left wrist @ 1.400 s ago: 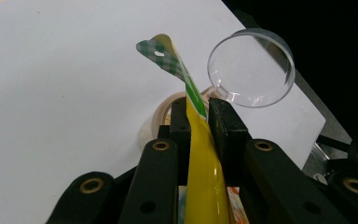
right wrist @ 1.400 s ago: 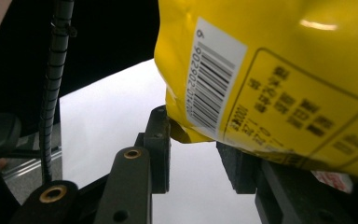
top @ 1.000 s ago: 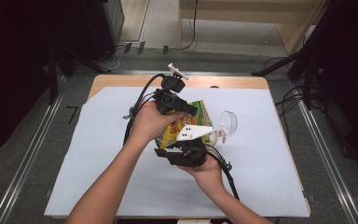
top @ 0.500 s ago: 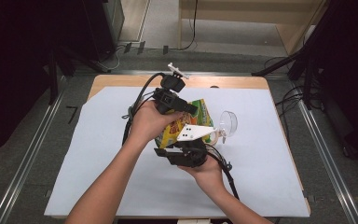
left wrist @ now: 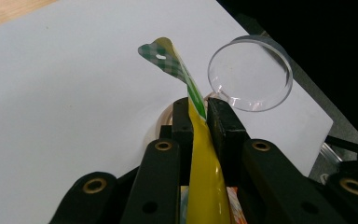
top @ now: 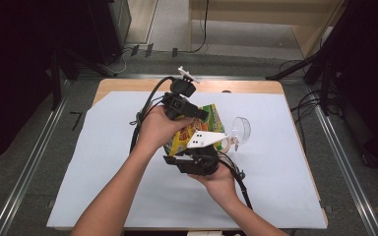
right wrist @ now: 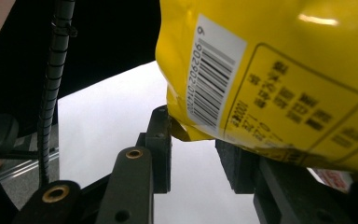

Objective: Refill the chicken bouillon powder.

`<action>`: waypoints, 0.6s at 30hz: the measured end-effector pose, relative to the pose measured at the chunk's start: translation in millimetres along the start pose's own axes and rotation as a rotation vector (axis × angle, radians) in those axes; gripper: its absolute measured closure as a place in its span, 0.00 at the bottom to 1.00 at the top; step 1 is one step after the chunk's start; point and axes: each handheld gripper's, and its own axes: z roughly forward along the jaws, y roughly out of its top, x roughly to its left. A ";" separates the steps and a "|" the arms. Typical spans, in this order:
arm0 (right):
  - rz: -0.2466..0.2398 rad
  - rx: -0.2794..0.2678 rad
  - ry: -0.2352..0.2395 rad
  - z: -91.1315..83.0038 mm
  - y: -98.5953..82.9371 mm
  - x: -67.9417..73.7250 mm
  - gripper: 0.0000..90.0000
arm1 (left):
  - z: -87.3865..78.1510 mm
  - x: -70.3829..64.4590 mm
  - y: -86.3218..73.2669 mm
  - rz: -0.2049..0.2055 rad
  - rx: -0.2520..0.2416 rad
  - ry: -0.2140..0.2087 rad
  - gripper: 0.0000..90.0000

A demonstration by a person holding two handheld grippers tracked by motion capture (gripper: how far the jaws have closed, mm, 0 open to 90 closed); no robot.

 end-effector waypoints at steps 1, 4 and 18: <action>0.002 -0.001 0.001 0.0 0.3 0.2 0.76 | -0.1 0.2 0.2 -0.002 0.003 0.000 0.91; -0.005 0.002 0.000 -0.1 1.8 0.8 0.76 | -0.1 2.4 0.5 -0.017 0.000 -0.004 0.91; 0.029 0.014 0.013 -1.1 5.0 -0.3 0.76 | 1.5 5.1 3.3 -0.017 0.015 -0.021 0.90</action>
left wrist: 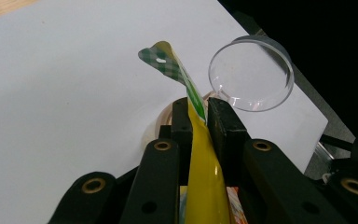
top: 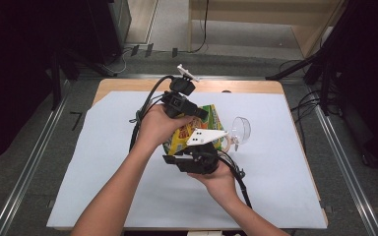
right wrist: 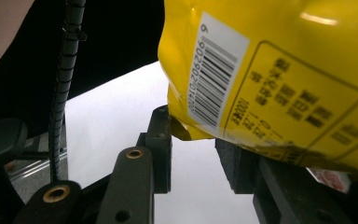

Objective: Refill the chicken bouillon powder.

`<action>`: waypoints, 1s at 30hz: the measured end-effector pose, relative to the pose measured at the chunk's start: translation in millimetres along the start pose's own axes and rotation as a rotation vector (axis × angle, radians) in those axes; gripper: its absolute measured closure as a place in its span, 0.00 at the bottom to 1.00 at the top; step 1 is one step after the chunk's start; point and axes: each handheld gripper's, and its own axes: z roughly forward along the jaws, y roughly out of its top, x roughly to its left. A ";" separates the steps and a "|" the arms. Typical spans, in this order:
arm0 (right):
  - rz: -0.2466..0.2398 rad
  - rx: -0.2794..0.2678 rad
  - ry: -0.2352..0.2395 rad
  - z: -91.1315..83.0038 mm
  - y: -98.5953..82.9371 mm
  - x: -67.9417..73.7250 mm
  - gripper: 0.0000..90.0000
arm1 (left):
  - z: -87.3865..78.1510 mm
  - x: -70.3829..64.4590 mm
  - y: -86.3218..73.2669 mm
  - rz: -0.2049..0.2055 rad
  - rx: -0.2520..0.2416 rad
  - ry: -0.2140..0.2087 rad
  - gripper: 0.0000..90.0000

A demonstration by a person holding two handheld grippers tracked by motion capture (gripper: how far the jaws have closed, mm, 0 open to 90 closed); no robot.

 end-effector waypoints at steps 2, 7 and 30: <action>0.001 -0.003 0.000 -0.5 0.5 -0.1 0.76 | -0.2 -0.8 0.4 -0.002 -0.005 0.004 0.90; 0.016 -0.005 0.011 1.6 2.2 -0.8 0.76 | -0.3 -0.1 1.5 -0.005 0.006 0.015 0.90; 0.031 0.007 0.010 1.5 6.2 -4.3 0.76 | 0.3 -1.1 5.9 -0.001 0.011 0.026 0.89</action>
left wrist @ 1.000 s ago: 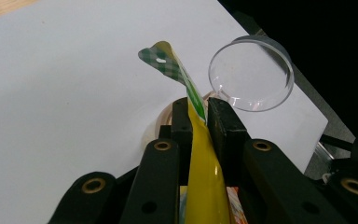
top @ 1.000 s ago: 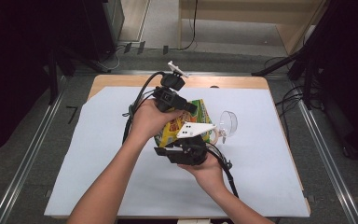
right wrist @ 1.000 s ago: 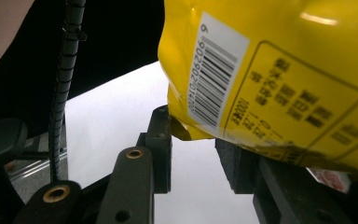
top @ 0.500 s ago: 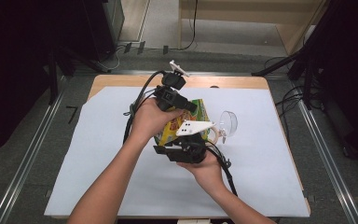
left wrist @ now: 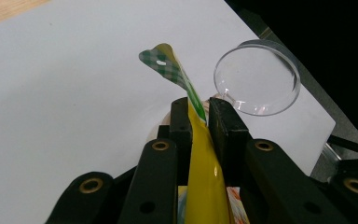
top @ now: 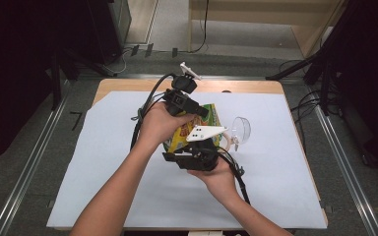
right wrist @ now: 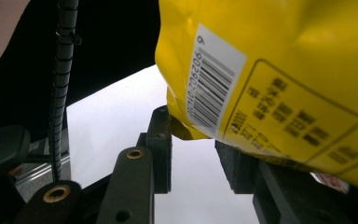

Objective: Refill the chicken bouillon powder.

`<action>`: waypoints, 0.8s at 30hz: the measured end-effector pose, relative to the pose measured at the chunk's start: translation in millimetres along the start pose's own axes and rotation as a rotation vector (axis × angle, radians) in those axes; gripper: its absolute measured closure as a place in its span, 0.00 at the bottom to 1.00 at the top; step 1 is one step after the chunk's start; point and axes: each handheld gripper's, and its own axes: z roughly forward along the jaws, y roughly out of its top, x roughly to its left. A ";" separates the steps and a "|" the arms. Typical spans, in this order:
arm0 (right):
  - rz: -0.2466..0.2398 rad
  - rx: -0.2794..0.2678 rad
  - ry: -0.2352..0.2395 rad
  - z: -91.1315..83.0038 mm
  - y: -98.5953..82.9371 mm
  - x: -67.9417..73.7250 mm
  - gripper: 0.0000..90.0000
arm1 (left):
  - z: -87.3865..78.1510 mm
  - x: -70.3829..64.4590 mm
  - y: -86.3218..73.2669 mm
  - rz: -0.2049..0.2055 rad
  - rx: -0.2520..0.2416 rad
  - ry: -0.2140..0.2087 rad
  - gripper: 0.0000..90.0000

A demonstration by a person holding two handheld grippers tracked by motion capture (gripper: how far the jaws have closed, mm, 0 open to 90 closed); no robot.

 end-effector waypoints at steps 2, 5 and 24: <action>0.002 -0.004 0.001 -0.1 0.6 0.5 0.76 | -1.0 -0.6 0.3 0.001 -0.001 0.001 0.89; -0.001 -0.003 -0.003 0.1 1.7 1.2 0.76 | -2.3 -0.4 0.4 0.000 -0.009 -0.001 0.89; -0.041 0.026 -0.008 4.0 -0.9 1.9 0.77 | -0.5 3.0 -5.5 0.016 -0.002 0.001 0.90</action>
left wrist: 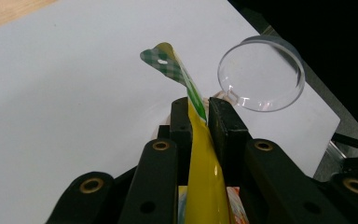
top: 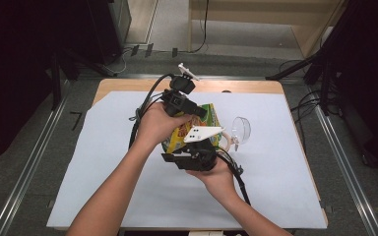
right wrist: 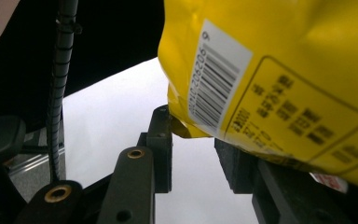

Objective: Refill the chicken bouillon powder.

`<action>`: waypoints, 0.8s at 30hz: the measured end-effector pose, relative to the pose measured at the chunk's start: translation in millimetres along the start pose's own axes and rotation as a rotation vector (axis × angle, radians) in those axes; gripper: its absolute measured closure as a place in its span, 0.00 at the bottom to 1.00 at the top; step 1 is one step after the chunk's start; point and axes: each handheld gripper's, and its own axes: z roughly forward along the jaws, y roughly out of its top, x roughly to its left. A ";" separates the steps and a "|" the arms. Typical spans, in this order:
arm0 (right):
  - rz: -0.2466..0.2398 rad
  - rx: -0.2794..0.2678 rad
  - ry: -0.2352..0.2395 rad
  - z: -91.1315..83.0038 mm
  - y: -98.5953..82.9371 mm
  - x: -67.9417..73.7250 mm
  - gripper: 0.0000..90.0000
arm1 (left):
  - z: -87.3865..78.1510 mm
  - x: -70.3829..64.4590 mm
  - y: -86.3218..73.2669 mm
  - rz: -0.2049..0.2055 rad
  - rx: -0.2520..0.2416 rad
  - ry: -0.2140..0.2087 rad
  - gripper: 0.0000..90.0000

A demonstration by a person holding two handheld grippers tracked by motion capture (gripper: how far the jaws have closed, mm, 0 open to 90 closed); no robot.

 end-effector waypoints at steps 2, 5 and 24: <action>0.004 0.000 -0.001 0.3 -1.3 1.0 0.77 | 0.2 -0.7 -1.0 0.005 0.000 0.001 0.90; 0.005 -0.008 0.002 1.2 -4.0 0.3 0.78 | -0.4 -3.8 -2.3 0.016 -0.007 -0.011 0.90; -0.004 0.013 0.011 10.1 -19.8 0.8 0.71 | -4.6 2.4 -24.1 0.036 -0.043 -0.044 0.93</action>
